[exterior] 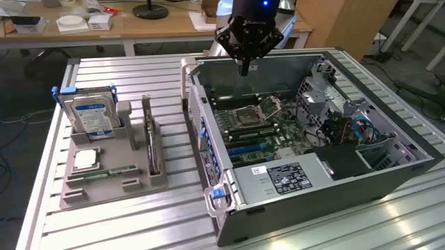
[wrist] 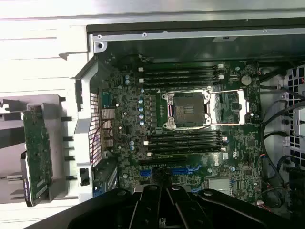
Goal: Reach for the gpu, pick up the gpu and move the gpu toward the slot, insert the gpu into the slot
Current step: 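Reach for the gpu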
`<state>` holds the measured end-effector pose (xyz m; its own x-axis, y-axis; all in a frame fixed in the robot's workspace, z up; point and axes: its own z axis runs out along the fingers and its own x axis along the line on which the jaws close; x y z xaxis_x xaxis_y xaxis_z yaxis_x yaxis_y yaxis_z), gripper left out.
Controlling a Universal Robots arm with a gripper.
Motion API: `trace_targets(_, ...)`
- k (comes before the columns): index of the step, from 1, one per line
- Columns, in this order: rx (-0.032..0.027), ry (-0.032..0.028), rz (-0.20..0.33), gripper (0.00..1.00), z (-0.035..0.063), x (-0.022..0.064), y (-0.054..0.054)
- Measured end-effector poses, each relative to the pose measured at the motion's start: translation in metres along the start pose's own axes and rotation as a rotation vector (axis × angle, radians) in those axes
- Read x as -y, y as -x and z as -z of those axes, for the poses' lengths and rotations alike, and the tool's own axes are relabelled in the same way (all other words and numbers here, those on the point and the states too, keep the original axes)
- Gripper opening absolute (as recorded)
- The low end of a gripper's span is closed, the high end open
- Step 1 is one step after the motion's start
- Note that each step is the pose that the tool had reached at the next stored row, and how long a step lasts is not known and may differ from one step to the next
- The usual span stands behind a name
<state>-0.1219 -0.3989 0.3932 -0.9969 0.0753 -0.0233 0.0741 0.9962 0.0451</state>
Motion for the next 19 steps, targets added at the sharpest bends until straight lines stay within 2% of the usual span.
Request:
trace_targets(9, 0.0000, -0.0001, 0.000, 0.10, 0.0001, 0.0001, -0.001)
trace_targets(19, 0.0000, -0.0001, 0.000, 0.10, 0.0006, 0.0015, -0.020)
